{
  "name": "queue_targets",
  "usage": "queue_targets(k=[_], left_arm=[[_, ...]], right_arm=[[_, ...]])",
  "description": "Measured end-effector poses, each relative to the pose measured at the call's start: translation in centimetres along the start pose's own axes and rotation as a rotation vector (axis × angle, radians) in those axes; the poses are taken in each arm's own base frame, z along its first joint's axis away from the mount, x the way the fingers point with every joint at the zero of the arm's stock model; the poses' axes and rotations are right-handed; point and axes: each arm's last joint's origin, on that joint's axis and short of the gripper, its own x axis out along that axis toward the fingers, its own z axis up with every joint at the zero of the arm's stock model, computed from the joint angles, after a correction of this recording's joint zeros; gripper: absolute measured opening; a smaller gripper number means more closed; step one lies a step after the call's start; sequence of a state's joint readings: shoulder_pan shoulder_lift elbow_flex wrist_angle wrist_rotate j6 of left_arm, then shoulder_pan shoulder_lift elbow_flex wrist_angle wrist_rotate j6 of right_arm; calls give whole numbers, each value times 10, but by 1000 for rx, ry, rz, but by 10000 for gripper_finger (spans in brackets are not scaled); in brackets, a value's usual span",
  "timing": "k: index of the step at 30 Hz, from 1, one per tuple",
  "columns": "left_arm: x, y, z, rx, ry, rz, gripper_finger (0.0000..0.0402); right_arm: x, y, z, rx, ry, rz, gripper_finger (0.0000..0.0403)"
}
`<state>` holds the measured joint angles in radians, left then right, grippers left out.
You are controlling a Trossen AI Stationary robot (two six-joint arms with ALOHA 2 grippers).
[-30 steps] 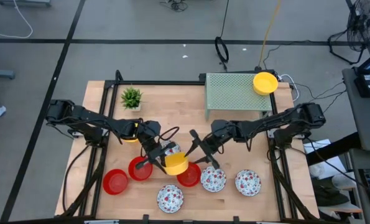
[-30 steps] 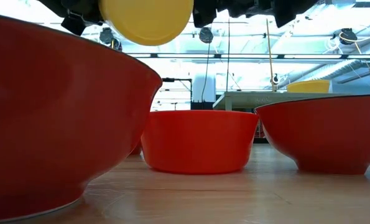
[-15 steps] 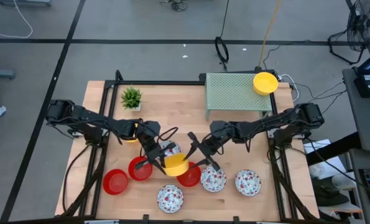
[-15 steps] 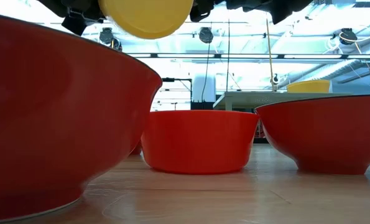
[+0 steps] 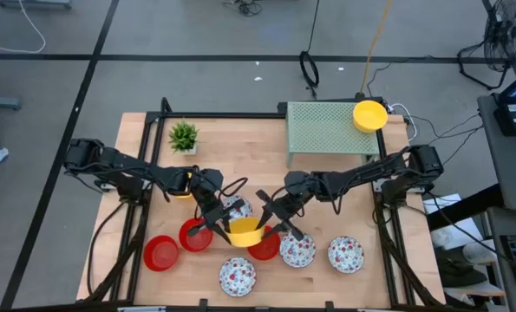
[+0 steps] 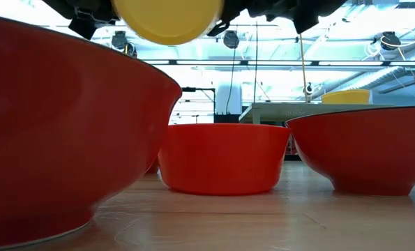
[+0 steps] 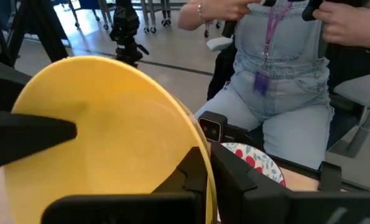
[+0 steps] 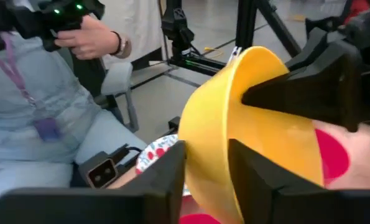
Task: Pick & Place Mini bowls
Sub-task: Stack the yellow bowl on the stacked yellow bowl on the shelf
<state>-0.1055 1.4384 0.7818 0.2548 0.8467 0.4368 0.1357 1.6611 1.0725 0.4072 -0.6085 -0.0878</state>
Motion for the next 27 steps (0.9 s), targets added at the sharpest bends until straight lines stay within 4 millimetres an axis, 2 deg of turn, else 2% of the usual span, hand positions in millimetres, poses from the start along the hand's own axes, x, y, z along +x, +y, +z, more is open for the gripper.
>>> queue_targets(k=[5,10,21,24,27], left_arm=[[0,0,-1,17,5,0,9],[0,1,2,22,-7,26,51],[-1,5,9,-113,-46,79,175],[-1,8,9,-100,-33,151,200],[-2,13,11,-76,-19,301,213]], right_arm=[[1,2,2,39,-11,45,14],[1,3,1,49,-10,61,10],[0,1,0,131,-1,5,0],[-7,2,7,172,3,-34,0],[-19,4,12,215,41,-117,0]])
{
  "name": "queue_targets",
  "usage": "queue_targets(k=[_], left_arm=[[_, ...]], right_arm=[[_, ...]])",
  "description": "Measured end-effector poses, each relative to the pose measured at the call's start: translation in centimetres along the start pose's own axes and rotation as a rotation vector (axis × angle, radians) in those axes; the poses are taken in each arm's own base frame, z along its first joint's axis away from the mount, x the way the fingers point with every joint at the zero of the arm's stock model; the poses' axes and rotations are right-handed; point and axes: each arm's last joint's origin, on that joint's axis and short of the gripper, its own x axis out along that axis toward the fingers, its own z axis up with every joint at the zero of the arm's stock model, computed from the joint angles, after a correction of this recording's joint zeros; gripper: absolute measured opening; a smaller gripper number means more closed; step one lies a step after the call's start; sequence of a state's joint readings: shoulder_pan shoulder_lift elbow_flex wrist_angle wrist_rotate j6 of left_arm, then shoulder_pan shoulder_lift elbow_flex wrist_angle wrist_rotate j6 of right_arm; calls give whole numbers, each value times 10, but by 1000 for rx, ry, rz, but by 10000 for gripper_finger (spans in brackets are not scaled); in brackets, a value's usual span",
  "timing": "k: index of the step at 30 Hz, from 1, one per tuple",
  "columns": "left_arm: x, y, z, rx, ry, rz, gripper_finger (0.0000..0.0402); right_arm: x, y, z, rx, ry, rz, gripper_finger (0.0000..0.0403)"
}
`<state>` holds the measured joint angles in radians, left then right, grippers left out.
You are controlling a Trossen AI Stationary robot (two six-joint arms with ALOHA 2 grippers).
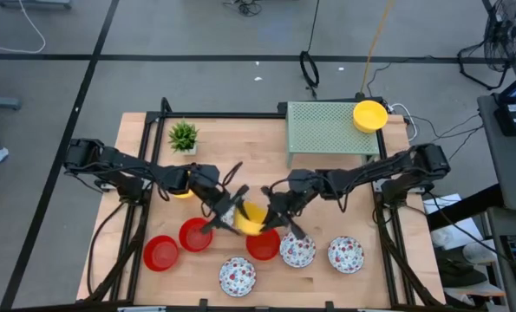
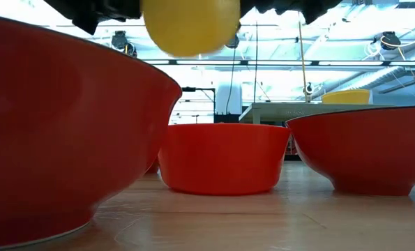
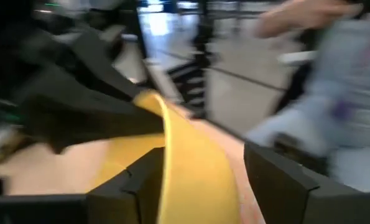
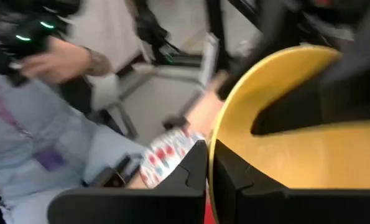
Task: Pick & Place Mini bowls
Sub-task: Stack the yellow bowl on the stacked yellow bowl on the shelf
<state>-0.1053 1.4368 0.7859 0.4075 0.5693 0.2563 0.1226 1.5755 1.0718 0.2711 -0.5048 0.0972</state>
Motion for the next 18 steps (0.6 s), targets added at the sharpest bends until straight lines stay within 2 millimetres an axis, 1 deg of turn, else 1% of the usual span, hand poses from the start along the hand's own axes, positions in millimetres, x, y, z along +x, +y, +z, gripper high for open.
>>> queue_targets(k=[3,5,7,11,15,18], left_arm=[[-1,8,5,53,-12,198,215],[-4,14,10,84,-36,341,216],[-8,21,13,94,-57,473,216],[-17,33,17,84,-91,672,216],[-25,43,15,-8,-90,856,216],[-30,48,11,-95,-79,946,216]], right_arm=[[-14,2,1,60,60,-72,0],[-23,6,-1,131,123,-98,0],[-28,8,-2,199,157,-137,0],[-43,14,-6,322,239,-239,0],[-66,20,-7,349,298,-468,0],[-93,27,-2,322,303,-682,0]])
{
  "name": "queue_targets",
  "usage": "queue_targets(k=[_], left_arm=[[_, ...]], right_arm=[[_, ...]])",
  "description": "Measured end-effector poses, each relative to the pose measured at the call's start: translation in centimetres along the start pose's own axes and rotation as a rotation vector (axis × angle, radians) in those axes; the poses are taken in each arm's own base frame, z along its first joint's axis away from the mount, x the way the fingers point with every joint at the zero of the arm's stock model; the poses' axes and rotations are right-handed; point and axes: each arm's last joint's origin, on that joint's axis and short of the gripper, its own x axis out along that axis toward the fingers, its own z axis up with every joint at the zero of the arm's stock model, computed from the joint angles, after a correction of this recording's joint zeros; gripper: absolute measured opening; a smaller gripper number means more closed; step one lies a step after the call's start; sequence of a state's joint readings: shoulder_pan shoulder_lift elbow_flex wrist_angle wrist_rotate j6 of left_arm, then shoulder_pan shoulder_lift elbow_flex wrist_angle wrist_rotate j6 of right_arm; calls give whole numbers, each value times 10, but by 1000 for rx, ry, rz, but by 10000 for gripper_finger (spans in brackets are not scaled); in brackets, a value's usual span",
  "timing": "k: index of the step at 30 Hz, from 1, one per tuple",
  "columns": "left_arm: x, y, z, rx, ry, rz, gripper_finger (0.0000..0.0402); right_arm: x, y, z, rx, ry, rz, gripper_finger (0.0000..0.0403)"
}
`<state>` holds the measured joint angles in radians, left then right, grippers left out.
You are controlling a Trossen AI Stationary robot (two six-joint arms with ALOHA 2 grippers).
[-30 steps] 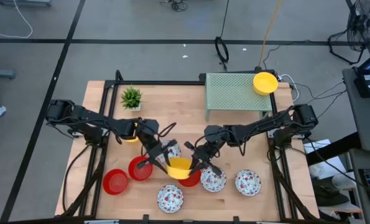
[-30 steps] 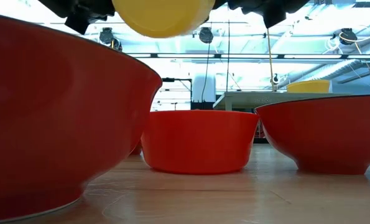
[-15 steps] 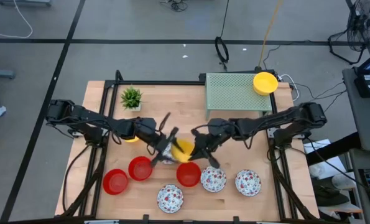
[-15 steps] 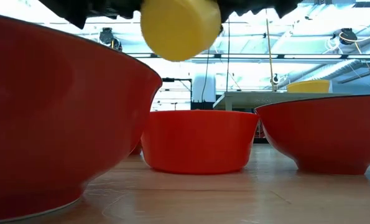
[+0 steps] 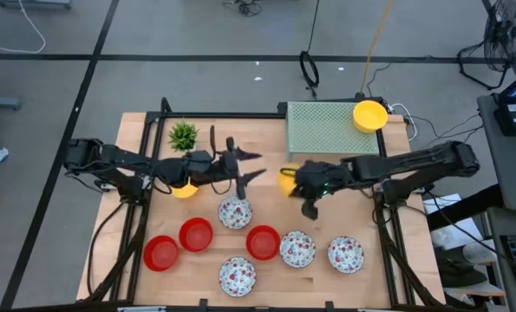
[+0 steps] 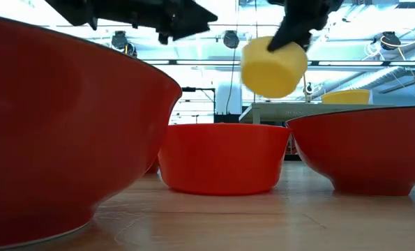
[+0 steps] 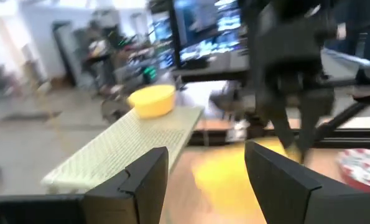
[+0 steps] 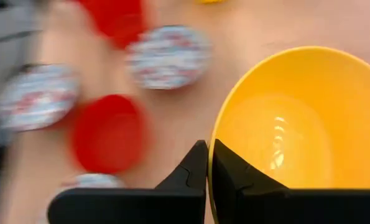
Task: Pick & Place Mini bowls
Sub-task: Stack the yellow bowl on the stacked yellow bowl on the shelf
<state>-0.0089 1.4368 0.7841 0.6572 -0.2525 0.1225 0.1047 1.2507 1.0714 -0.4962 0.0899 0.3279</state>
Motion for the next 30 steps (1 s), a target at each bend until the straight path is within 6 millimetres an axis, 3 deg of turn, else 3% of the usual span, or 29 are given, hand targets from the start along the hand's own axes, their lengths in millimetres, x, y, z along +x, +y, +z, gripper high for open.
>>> queue_targets(k=[5,10,14,24,30], left_arm=[[1,4,-7,-109,69,28,216],[0,4,-11,-157,101,29,216],[0,3,-11,-157,108,29,216],[0,3,-15,-192,145,30,216],[0,3,-17,-185,168,30,216]], right_arm=[[-40,-23,-3,55,-91,-280,0],[-63,-46,-2,127,-153,-399,0],[-75,-66,0,130,-173,-512,0],[-90,-129,-12,286,-39,-840,0],[-101,-150,-12,293,-45,-973,0]])
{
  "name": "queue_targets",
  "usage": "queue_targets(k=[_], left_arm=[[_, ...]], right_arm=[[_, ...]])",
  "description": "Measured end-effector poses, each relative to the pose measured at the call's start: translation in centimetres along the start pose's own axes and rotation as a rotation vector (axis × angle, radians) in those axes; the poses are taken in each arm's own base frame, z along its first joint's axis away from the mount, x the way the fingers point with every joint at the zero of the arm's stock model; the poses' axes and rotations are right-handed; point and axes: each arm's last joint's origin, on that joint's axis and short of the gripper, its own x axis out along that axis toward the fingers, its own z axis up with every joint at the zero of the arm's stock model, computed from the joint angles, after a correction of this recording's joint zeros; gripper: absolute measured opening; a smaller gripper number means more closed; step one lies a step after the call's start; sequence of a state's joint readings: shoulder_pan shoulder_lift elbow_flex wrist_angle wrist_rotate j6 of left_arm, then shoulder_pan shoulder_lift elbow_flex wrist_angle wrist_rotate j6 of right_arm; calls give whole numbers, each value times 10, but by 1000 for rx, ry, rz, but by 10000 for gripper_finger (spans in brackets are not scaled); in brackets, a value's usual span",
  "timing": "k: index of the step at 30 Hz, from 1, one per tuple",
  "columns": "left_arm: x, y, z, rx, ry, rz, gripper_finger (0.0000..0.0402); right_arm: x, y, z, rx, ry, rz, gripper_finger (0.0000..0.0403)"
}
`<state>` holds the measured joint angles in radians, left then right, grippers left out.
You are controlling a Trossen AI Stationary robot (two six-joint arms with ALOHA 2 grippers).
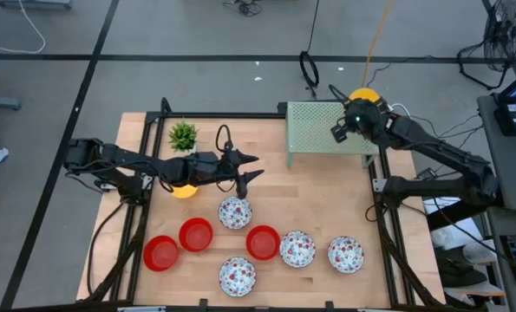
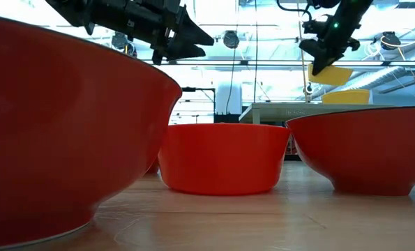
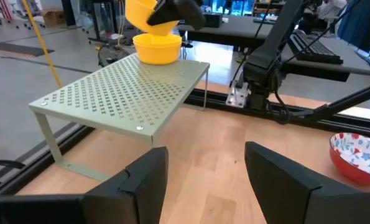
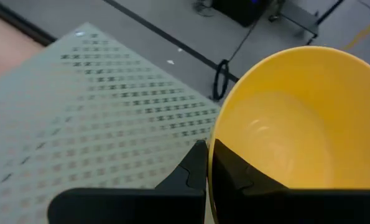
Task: Pick & Place Mini bowls
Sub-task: Stack the yellow bowl on the stacked yellow bowl on the shelf
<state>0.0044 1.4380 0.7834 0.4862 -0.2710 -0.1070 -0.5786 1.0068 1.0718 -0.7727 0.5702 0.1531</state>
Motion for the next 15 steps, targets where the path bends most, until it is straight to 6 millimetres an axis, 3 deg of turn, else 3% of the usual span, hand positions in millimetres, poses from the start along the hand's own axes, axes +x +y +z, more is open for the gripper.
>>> queue_targets(k=[10,15], left_arm=[[0,0,-2,13,20,2,216],[0,0,-2,13,20,2,216]], right_arm=[[12,-21,-12,68,162,-112,0],[12,-18,-12,111,178,-21,0]])
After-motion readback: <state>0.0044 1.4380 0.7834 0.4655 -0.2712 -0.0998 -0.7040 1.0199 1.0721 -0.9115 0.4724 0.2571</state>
